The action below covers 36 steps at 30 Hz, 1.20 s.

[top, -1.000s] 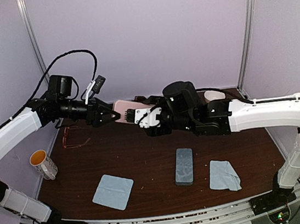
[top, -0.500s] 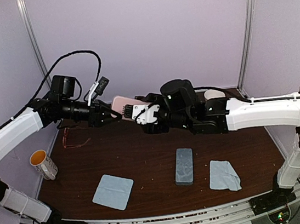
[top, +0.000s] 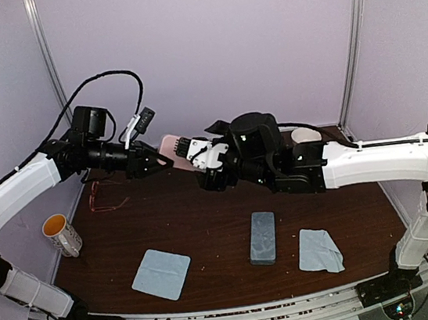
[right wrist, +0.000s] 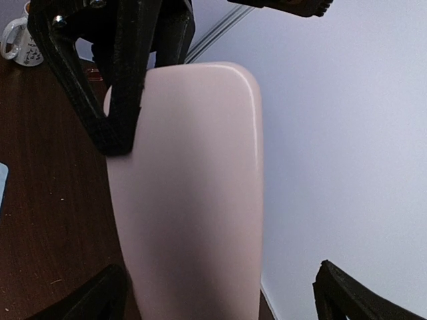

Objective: Organize the sunglasses
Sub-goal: Pass from the right arm to the left, then pass from the left arm to the right

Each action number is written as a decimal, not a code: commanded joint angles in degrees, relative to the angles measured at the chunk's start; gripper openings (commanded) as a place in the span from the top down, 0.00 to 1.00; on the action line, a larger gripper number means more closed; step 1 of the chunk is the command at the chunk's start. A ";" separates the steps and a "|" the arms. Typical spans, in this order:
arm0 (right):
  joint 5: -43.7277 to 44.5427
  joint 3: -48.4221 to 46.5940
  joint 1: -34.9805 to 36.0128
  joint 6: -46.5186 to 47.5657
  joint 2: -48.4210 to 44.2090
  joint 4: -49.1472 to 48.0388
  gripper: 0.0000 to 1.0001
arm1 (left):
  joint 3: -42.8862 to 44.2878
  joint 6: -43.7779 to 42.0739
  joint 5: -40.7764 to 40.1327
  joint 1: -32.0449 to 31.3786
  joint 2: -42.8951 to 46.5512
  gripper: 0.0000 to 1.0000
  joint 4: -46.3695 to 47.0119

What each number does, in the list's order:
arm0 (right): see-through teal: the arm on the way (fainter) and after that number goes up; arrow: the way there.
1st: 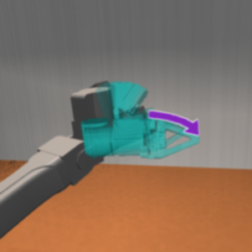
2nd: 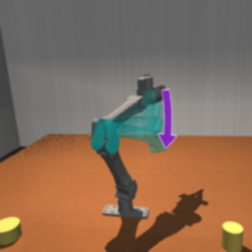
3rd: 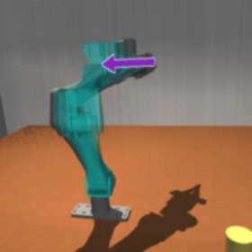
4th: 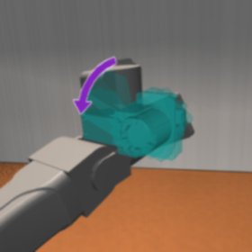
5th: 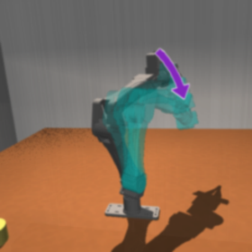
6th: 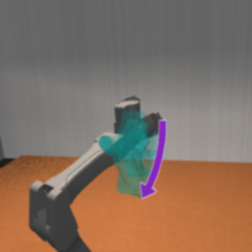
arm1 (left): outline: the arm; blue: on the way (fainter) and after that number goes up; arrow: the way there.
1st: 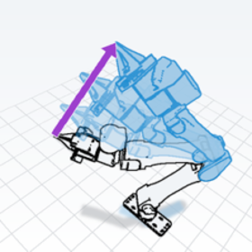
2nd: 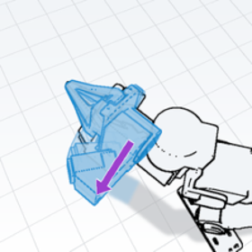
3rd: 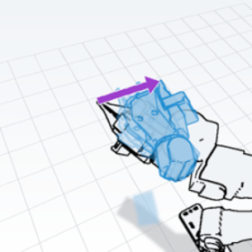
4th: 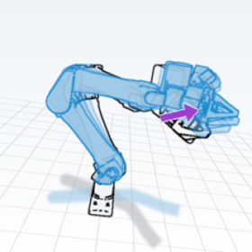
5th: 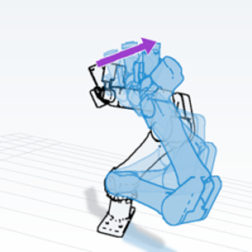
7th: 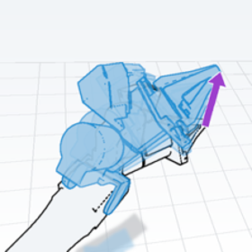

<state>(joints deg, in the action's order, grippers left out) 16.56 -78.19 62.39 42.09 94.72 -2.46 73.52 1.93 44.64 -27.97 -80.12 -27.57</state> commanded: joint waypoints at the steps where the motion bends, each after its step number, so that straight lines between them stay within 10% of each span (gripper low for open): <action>1: 1.09 1.29 -0.76 -4.91 -4.36 -0.59 0.00 | 0.36 -1.31 -1.67 -0.08 1.28 0.81 2.96; 17: -51.20 -5.92 -20.81 -25.31 -15.14 31.16 0.00 | -6.91 -12.25 -5.06 -2.57 5.84 0.90 7.20; 36: -71.05 -24.18 -22.44 -23.75 2.73 52.77 0.00 | -18.68 -43.70 -0.39 -3.84 17.43 0.98 14.64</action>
<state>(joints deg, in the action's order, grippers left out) -50.09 -97.65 40.14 19.07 94.56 44.42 55.68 -32.16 41.52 -31.62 -65.58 -18.02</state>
